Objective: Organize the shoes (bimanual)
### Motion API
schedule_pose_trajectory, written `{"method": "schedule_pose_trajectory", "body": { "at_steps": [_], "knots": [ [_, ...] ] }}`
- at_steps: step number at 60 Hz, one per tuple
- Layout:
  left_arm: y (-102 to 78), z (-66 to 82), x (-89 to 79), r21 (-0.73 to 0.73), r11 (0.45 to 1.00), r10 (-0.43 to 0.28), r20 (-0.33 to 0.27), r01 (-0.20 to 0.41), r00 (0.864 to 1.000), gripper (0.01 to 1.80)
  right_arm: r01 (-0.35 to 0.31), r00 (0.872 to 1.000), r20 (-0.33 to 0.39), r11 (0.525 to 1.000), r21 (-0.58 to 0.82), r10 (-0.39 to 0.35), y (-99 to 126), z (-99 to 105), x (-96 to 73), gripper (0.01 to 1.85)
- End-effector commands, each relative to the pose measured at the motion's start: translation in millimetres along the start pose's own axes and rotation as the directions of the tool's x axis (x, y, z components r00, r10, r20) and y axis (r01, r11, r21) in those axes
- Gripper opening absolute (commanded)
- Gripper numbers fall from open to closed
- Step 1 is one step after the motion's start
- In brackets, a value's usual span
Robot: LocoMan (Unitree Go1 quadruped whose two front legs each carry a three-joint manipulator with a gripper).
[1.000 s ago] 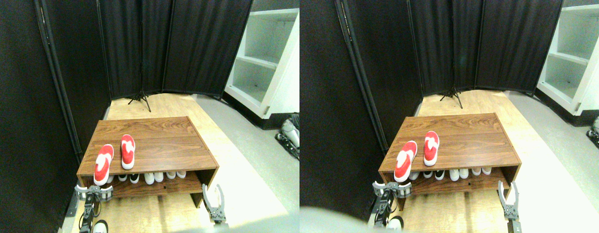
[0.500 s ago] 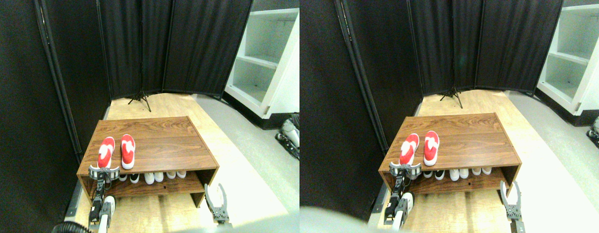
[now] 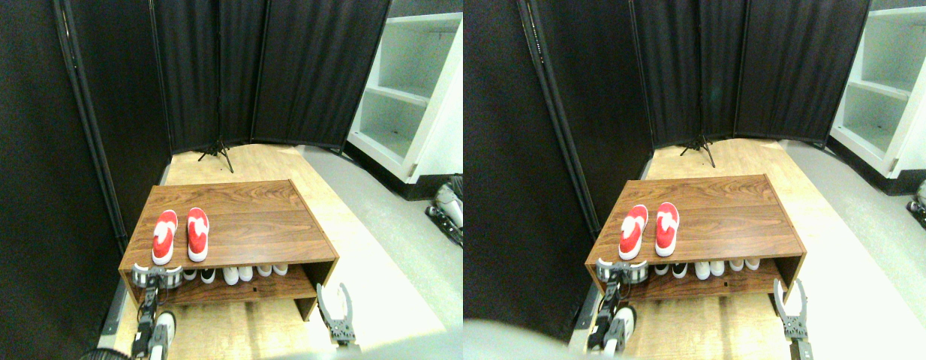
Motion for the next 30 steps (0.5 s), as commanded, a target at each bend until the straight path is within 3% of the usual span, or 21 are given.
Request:
{"method": "schedule_pose_trajectory", "body": {
  "at_steps": [1, 14, 16, 18, 20, 25, 26, 28, 30],
  "knots": [
    [-12.7, 12.9, -18.4, 0.022, 0.997, -0.07, 0.013, 0.07, 0.997, 1.5, -0.028, 1.0, 0.013, 1.0, 0.011, 0.028, 7.3, 0.6, 1.7, 0.26],
    [-27.3, 52.2, -55.2, 0.113, 0.988, -0.11, 0.028, 0.106, 0.994, 1.29, -0.029, 1.0, 0.013, 0.998, 0.057, 0.028, 5.9, -1.9, 5.0, 0.25],
    [-31.5, 60.2, -59.0, 0.161, 0.981, -0.117, 0.069, 0.105, 0.991, 1.25, -0.034, 0.999, 0.011, 0.998, 0.058, 0.033, 5.5, -2.2, 5.3, 0.25],
    [-33.5, 64.8, -58.6, 0.181, 0.977, -0.127, 0.074, 0.112, 0.989, 1.21, -0.038, 0.999, 0.008, 0.998, 0.048, 0.038, 5.1, -2.1, 5.3, 0.25],
    [-35.7, 72.2, -56.7, 0.219, 0.968, -0.141, 0.074, 0.122, 0.987, 1.11, -0.031, 0.999, 0.007, 0.998, 0.061, 0.031, 4.8, -2.1, 5.0, 0.26],
    [-43.6, 90.8, -49.4, 0.316, 0.94, -0.178, 0.136, 0.127, 0.975, 0.64, -0.039, 0.999, 0.003, 0.997, 0.07, 0.038, 3.9, -1.9, 4.8, 0.26],
    [-43.6, 90.8, -49.4, 0.316, 0.94, -0.178, 0.136, 0.127, 0.975, 0.64, -0.039, 0.999, 0.003, 0.997, 0.07, 0.038, 3.9, -1.9, 4.8, 0.26],
    [-48.7, 98.5, -42.2, 0.327, 0.936, -0.191, 0.173, 0.127, 0.966, 0.44, -0.044, 0.999, 0.003, 0.997, 0.056, 0.044, 3.5, -1.8, 4.5, 0.27],
    [-50.1, 101.4, -38.5, 0.346, 0.929, -0.203, 0.189, 0.128, 0.961, 0.36, -0.045, 0.999, 0.002, 0.997, 0.059, 0.045, 3.3, -1.6, 4.4, 0.27]
  ]
}}
